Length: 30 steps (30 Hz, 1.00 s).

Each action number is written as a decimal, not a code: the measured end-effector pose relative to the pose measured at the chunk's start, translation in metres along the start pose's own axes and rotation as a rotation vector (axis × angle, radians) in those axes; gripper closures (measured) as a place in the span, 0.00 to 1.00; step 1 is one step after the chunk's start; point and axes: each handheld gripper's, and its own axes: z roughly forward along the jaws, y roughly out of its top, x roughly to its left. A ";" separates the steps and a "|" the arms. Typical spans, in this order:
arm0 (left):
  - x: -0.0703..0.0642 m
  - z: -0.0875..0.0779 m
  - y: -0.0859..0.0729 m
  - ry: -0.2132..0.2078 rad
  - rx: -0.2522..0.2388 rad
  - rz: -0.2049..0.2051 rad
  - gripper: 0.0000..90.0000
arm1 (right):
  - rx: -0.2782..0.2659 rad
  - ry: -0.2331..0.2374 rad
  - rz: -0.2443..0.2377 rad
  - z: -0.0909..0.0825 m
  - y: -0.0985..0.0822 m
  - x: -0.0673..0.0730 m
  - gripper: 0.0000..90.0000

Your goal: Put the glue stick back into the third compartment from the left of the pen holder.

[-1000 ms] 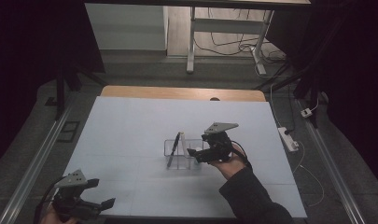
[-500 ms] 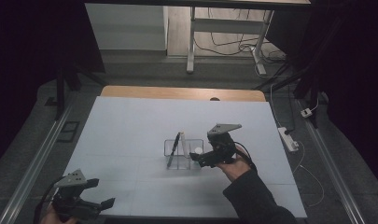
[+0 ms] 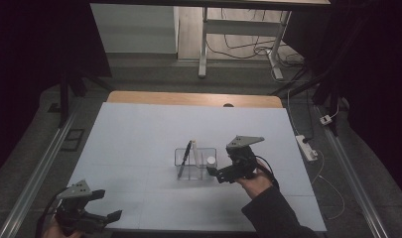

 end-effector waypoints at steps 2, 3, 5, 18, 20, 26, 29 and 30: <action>0.000 0.000 0.000 0.000 0.000 0.000 0.03 | 0.000 0.002 0.001 -0.003 -0.002 0.000 0.00; 0.000 0.000 0.000 0.000 -0.001 0.000 0.03 | 0.004 -0.001 -0.004 -0.004 -0.003 0.001 0.00; 0.000 0.000 0.000 0.000 -0.001 0.000 0.03 | 0.000 0.003 -0.001 -0.006 -0.005 0.001 0.00; 0.001 -0.001 -0.001 -0.007 -0.011 -0.001 0.02 | -0.005 -0.011 0.018 -0.028 -0.023 0.003 0.00; 0.001 -0.002 -0.001 -0.009 -0.012 -0.002 0.02 | -0.005 -0.012 0.024 -0.032 -0.027 0.002 0.00; 0.001 -0.002 -0.001 -0.011 -0.014 -0.002 0.02 | -0.008 -0.029 0.042 -0.044 -0.038 0.001 0.00; 0.001 -0.002 -0.001 -0.012 -0.017 -0.002 0.02 | -0.010 -0.030 0.053 -0.050 -0.043 0.000 0.00; 0.001 -0.002 -0.001 -0.013 -0.018 -0.002 0.02 | -0.012 -0.033 0.053 -0.052 -0.045 0.000 0.00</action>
